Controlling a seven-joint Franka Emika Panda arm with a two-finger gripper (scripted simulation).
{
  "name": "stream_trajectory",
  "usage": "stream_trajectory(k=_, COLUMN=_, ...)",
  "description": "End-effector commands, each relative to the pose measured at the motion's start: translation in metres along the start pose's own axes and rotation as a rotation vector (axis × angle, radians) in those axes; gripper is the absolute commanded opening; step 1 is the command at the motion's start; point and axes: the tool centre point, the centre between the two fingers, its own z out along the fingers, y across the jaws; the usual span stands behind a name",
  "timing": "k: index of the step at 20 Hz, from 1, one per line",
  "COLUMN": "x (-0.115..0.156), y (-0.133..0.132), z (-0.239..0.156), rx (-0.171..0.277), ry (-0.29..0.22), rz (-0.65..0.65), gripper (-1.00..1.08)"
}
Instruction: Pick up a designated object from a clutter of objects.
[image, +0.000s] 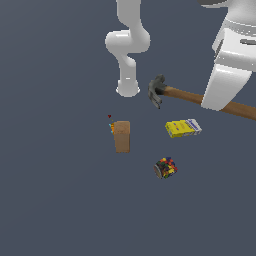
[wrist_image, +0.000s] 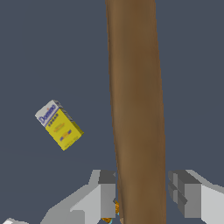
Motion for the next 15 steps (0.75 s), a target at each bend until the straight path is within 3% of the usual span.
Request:
stream_trajectory(k=1, x=0.003, y=0.003, z=-0.016, rx=-0.002, ry=0.001, rz=0.0, gripper=-1.0)
stream_trajectory(k=15, x=0.009, y=0.01, z=-0.047, rx=-0.001, ry=-0.001, rz=0.001, gripper=-1.0)
